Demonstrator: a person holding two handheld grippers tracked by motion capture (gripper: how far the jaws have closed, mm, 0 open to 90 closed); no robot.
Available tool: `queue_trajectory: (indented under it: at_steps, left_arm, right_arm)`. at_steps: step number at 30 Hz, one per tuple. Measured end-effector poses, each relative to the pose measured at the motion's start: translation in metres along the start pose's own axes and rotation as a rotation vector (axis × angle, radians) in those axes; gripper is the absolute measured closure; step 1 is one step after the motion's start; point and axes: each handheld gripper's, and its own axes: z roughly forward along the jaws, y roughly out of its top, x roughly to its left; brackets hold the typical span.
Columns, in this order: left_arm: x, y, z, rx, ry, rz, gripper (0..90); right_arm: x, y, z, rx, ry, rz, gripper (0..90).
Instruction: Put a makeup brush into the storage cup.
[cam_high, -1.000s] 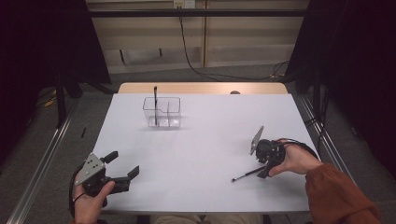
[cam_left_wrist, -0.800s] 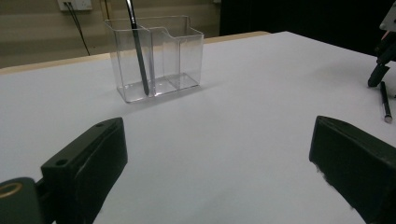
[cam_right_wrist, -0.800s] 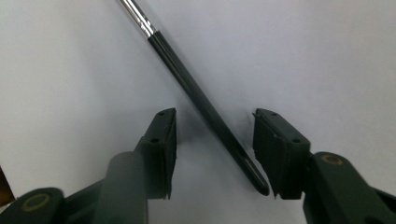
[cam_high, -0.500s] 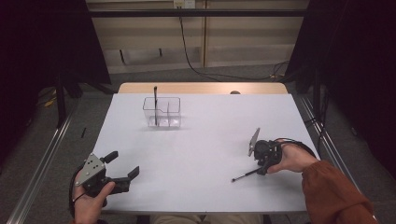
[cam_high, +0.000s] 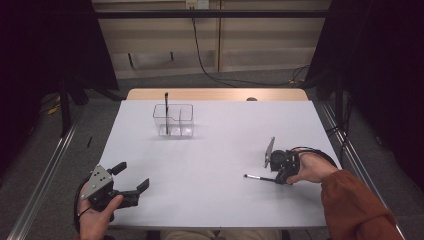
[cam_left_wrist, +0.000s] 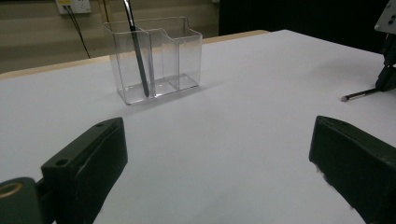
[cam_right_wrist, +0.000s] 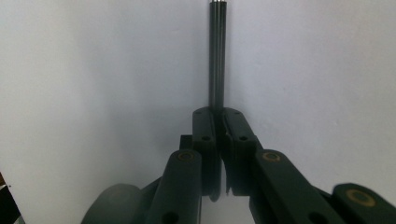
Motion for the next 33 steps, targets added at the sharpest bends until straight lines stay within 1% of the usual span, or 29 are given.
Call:
queue_trajectory:
  at_steps: [2, 5, 11, 13, 14, 16, 17, 19, 22, 23, 24, 26, 27, 30, 31, 33]
  left_arm:
    - [0.0, 0.0, 0.0, 0.0, 0.0, 0.0, 4.3]
    - [0.0, 0.0, 0.001, 0.001, -0.001, -0.001, 4.3]
    - [0.0, 0.0, 0.001, 0.002, -0.002, -0.003, 4.3]
    - [0.0, 0.0, 0.001, 0.003, -0.001, -0.002, 4.3]
    - [0.0, 0.0, 0.001, 0.003, 0.0, -0.003, 4.3]
    - [0.0, 0.0, 0.001, 0.001, -0.002, -0.003, 4.3]
    - [0.0, 0.0, 0.001, 0.002, -0.002, -0.002, 4.3]
    - [0.001, 0.0, 0.001, 0.003, -0.002, -0.002, 4.3]
    - [0.0, 0.0, 0.001, 0.003, -0.001, -0.002, 4.3]
    - [0.0, 0.0, 0.001, 0.002, -0.001, -0.003, 4.3]
    - [0.001, 0.0, 0.001, 0.002, -0.002, -0.003, 4.3]
    - [0.001, 0.0, 0.001, 0.002, 0.0, -0.003, 4.3]
    - [0.001, 0.0, 0.001, 0.001, 0.0, -0.003, 4.3]
    - [0.001, 0.0, 0.001, 0.003, 0.0, -0.003, 4.3]
    - [0.001, 0.0, 0.001, 0.001, -0.001, -0.005, 4.3]
    - [0.001, 0.0, 0.001, 0.002, -0.001, -0.002, 4.3]
  right_arm:
    - [0.0, 0.0, 0.0, -0.005, -0.005, -0.008, 84.7]
    - [0.001, -0.001, 0.0, -0.01, -0.013, -0.005, 84.8]
    - [0.003, -0.005, 0.0, -0.049, -0.03, 0.009, 85.0]
    - [0.004, -0.006, 0.0, -0.05, -0.028, 0.017, 85.0]
    - [0.003, -0.006, 0.0, -0.053, -0.028, 0.012, 85.0]
    - [0.004, -0.007, -0.001, -0.055, -0.025, 0.016, 85.0]
    - [0.002, -0.008, -0.001, -0.068, -0.023, 0.007, 85.0]
    - [0.002, -0.01, -0.001, -0.079, -0.021, 0.024, 85.0]
    - [0.002, -0.012, -0.001, -0.099, -0.02, 0.036, 85.0]
    - [0.003, -0.013, -0.001, -0.1, -0.018, 0.05, 85.0]
    - [0.003, -0.014, -0.001, -0.115, -0.022, 0.04, 85.0]
    - [0.004, -0.015, -0.002, -0.121, -0.022, 0.047, 85.0]
    - [0.005, -0.016, -0.004, -0.146, -0.026, 0.041, 85.0]
    - [0.01, -0.019, -0.007, -0.197, -0.034, 0.057, 85.0]
    - [0.01, -0.02, -0.007, -0.209, -0.031, 0.053, 85.0]
    - [0.013, -0.022, -0.009, -0.241, -0.02, 0.072, 85.0]
